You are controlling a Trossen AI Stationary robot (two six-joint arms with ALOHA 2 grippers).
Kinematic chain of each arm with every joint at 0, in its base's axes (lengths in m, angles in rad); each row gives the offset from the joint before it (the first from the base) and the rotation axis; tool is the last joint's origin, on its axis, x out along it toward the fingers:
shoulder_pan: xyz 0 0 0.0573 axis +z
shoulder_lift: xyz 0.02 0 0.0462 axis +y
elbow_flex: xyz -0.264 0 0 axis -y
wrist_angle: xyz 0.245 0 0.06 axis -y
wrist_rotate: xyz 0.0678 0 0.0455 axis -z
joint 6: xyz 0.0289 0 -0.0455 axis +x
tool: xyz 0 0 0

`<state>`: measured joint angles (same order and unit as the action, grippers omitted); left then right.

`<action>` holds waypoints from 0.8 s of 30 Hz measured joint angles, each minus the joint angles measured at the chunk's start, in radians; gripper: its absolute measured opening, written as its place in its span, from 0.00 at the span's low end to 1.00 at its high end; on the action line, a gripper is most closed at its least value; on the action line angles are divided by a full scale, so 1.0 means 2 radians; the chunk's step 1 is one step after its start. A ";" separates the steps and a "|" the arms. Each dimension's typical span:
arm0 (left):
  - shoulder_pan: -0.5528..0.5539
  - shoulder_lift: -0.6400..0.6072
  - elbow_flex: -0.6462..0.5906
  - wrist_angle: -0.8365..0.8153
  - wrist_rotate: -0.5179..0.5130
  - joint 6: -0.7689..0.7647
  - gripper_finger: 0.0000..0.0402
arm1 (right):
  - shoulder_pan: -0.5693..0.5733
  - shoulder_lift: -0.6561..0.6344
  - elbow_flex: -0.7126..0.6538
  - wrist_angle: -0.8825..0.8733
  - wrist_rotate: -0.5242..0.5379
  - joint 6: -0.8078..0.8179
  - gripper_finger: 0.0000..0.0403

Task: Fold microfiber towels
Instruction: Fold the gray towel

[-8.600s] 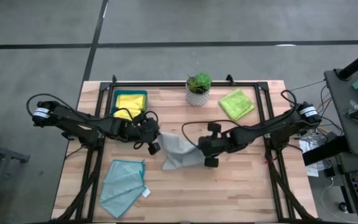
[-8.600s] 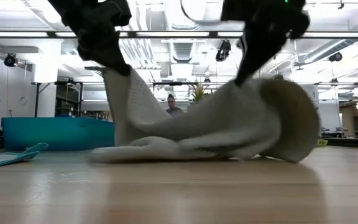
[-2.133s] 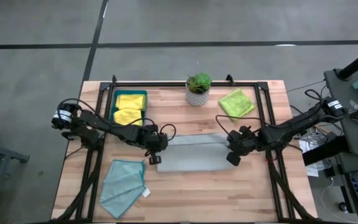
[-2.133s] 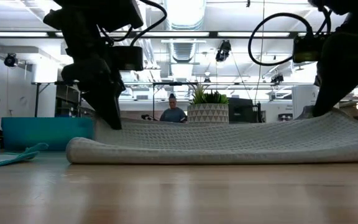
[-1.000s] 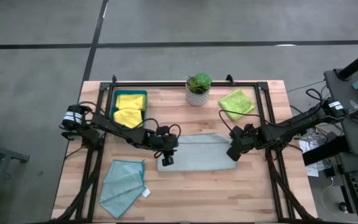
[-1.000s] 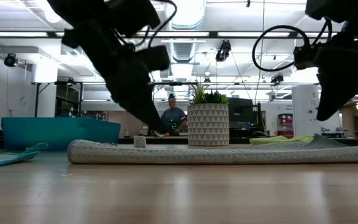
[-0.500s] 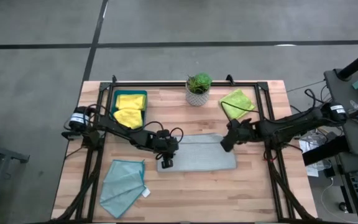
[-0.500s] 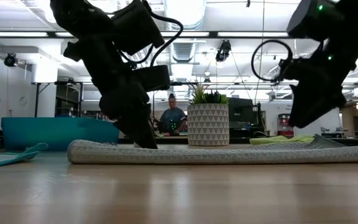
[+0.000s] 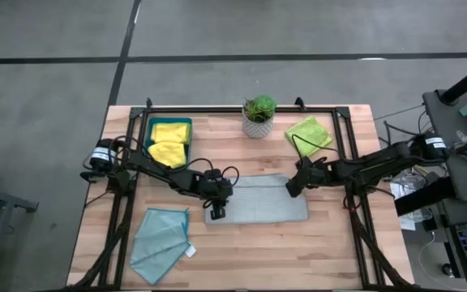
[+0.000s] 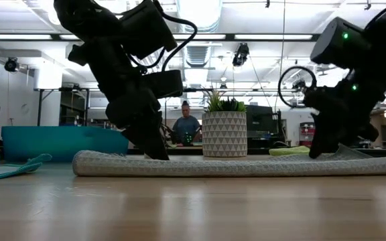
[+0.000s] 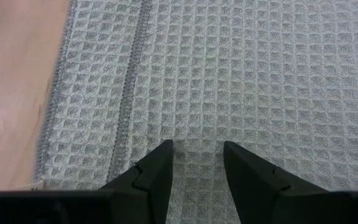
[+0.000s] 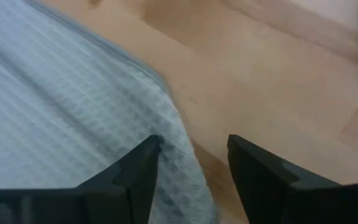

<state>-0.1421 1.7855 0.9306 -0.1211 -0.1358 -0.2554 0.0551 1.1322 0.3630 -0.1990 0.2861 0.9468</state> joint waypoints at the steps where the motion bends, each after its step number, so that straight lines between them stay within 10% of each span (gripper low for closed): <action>1: 0.000 0.000 0.000 0.000 0.000 0.000 0.32 | 0.000 0.007 -0.003 0.013 0.002 -0.002 0.45; 12: 0.000 0.000 0.000 0.000 0.000 0.000 0.32 | 0.025 0.008 -0.014 0.189 -0.115 -0.099 0.41; 24: 0.000 0.000 0.000 0.001 0.000 0.000 0.32 | 0.052 0.008 0.013 0.175 -0.078 -0.126 0.41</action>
<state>-0.1429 1.7855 0.9298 -0.1200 -0.1360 -0.2546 0.1589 1.1473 0.3893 0.1512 0.1297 0.6941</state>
